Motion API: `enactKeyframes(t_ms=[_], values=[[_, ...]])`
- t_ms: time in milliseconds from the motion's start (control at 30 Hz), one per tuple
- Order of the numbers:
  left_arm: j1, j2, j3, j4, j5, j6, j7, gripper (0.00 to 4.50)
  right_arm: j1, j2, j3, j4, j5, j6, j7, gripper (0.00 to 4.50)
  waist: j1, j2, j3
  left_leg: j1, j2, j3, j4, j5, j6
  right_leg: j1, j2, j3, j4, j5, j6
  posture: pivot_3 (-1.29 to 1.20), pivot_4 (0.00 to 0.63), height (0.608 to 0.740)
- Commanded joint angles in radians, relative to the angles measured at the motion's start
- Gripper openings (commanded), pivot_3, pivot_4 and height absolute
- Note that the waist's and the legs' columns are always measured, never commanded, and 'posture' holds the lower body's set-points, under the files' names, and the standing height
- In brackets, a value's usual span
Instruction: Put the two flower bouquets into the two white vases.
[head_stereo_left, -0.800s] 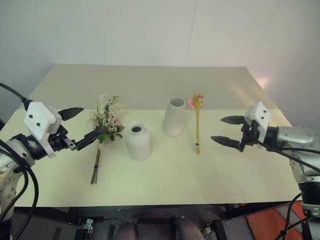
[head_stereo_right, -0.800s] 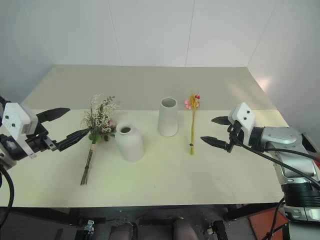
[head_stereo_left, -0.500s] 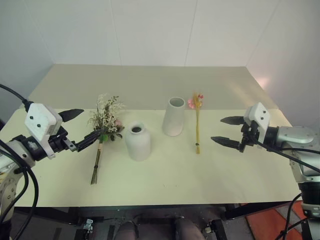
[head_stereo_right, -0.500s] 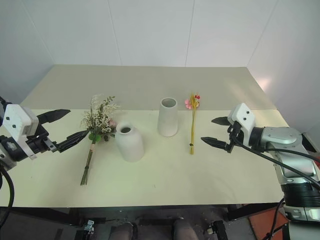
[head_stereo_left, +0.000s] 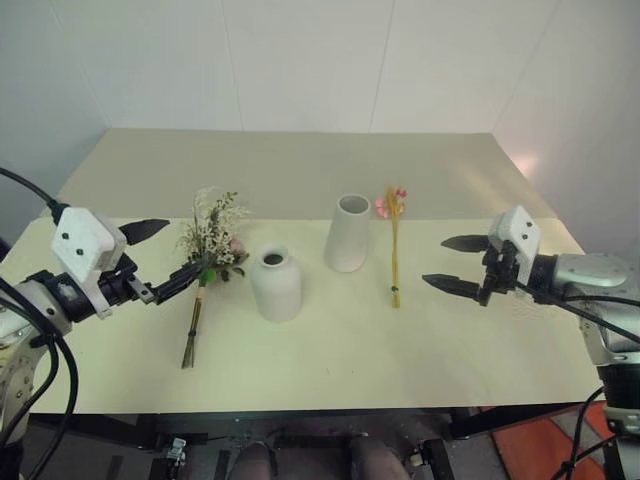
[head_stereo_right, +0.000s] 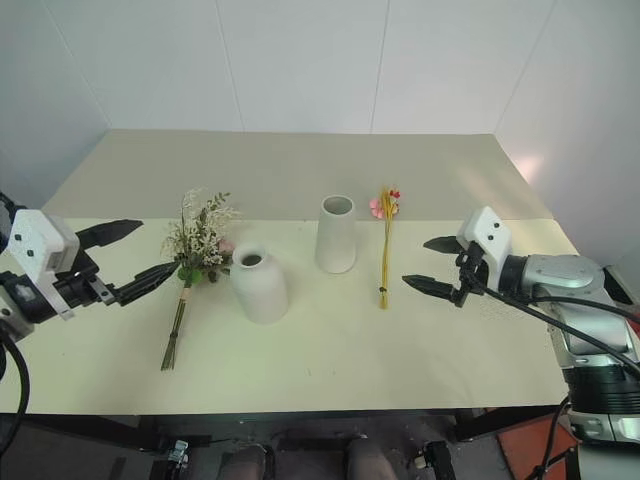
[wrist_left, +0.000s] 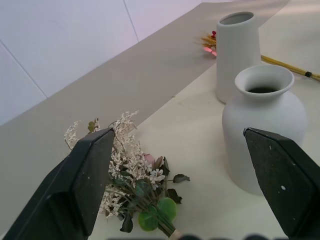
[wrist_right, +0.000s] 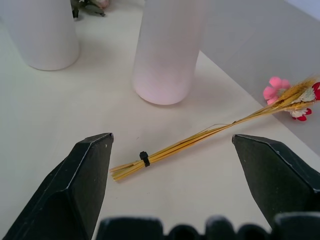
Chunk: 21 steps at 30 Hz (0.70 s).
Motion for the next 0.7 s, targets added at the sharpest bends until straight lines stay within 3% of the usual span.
enactKeyframes(t_ms=[33,167,333,500,700], values=[[-0.035,0.005,-0.011,-0.007,-0.034,-0.017,-0.022,4.49,-0.074,0.005,0.025,-0.027,-0.005,0.144,-0.072,4.50,-0.002,0.000,0.000,0.000,0.000,0.000,0.000,0.000,0.000,0.000,0.000,0.000,0.000,0.000,0.000,0.00,0.150,0.740],[-0.072,0.007,-0.039,0.016,-0.045,-0.027,-0.041,4.49,-0.250,0.090,0.098,0.050,-0.029,0.490,-0.244,4.50,-0.017,0.000,0.000,0.001,0.000,0.000,0.000,0.000,0.000,0.000,0.000,0.000,0.002,0.000,-0.002,0.00,0.150,0.740],[-0.097,0.000,-0.066,0.025,-0.041,-0.033,-0.050,4.49,-0.447,0.192,0.188,0.266,-0.111,0.658,-0.368,4.50,-0.022,0.000,0.000,-0.001,0.000,0.000,0.000,0.000,0.000,-0.001,0.000,0.000,0.002,0.001,0.000,0.00,0.150,0.740],[-0.105,-0.019,-0.089,0.027,-0.037,-0.043,-0.043,4.49,-0.628,0.313,0.252,0.620,-0.219,0.567,-0.456,4.50,-0.024,0.000,0.000,-0.002,0.000,0.000,0.000,0.000,0.000,-0.002,0.000,0.000,0.002,0.001,0.001,0.00,0.150,0.740],[-0.093,-0.038,-0.092,0.007,-0.036,-0.046,-0.029,4.49,-0.771,0.415,0.303,0.939,-0.316,0.377,-0.442,4.50,-0.027,0.000,0.000,-0.002,0.000,0.000,0.000,0.000,0.000,-0.002,0.000,0.000,0.002,0.001,0.001,0.00,0.150,0.740]])
